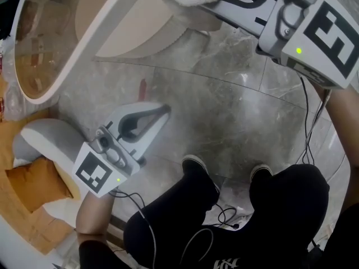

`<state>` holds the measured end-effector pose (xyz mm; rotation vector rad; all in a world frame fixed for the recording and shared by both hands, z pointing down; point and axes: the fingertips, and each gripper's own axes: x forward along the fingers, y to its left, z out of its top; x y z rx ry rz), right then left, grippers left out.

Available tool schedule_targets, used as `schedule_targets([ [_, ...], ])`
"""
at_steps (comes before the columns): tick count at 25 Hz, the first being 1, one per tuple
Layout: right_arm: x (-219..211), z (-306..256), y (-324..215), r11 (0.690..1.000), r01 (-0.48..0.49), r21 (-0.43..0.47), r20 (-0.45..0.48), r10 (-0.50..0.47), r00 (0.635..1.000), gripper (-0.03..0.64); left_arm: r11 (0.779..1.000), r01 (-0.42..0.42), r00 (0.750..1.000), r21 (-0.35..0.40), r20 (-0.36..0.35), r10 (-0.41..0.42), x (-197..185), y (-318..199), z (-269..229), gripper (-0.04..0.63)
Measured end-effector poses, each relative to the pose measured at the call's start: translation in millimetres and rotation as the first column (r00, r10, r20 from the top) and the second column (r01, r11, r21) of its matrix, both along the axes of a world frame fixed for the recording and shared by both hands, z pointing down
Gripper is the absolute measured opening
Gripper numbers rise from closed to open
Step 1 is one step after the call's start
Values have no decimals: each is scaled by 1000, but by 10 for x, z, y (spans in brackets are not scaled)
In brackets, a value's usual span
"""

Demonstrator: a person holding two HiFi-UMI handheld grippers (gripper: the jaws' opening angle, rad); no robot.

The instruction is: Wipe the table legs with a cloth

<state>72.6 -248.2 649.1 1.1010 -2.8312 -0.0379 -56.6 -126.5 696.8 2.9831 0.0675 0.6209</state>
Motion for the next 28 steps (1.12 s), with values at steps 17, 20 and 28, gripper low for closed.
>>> schedule_targets([
  [17,-38,709,-74,996,-3,-92,-23,1,1000,94,999,-31,996,13,-85,32,463,-30,33,5],
  [20,-39,931,-71,991,-18,-135,-39,13,999,94,996,-91,991,14,-99,92,619,47,8,5],
  [28,-143,1456,-165,972,-48,-228,-187,4,982,95,996,-71,985,-46,-162,63,797,-8,-103,5],
])
